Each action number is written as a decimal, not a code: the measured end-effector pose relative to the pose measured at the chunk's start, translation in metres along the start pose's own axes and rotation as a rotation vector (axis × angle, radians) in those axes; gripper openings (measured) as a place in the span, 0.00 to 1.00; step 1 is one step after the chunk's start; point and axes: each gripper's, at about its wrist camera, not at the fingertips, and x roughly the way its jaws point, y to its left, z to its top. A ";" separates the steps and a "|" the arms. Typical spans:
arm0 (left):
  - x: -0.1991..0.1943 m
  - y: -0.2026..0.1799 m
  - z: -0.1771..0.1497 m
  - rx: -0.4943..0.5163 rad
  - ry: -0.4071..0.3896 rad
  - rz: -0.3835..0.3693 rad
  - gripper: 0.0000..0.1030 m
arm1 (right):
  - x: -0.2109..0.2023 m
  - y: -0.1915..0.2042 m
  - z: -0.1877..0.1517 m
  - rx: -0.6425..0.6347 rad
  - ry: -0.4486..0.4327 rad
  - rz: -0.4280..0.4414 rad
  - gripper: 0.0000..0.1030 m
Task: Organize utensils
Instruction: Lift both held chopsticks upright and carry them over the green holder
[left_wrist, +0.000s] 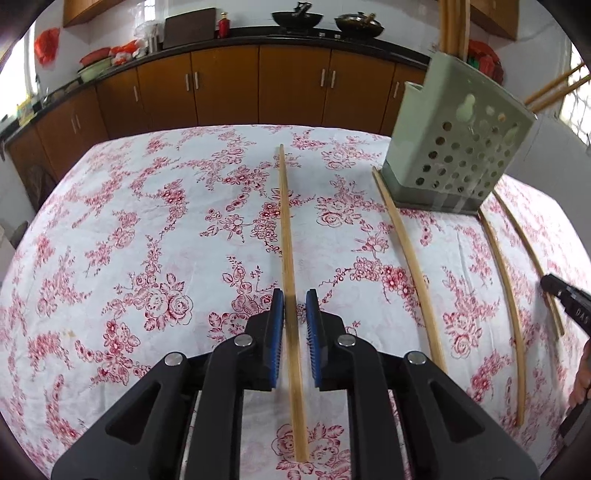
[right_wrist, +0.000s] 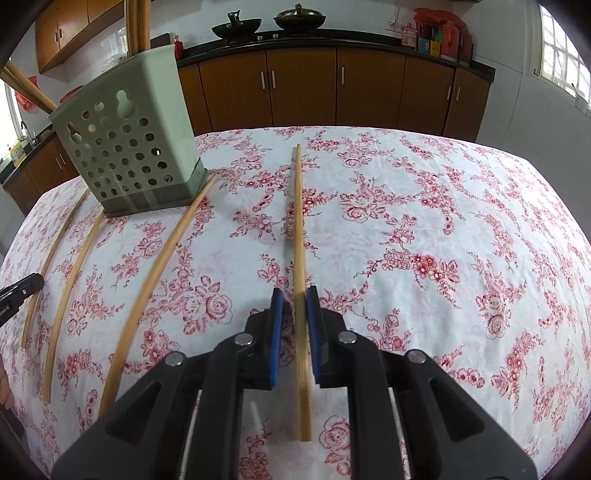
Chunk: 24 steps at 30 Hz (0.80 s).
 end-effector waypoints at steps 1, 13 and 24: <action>0.000 -0.002 0.000 0.013 0.001 0.007 0.13 | -0.001 0.000 -0.001 0.000 0.000 0.001 0.14; -0.009 -0.009 -0.006 0.040 0.025 0.029 0.08 | -0.010 -0.003 -0.004 0.003 -0.003 0.006 0.07; -0.066 0.000 0.016 -0.022 -0.106 -0.020 0.07 | -0.074 -0.018 0.020 0.042 -0.186 0.029 0.07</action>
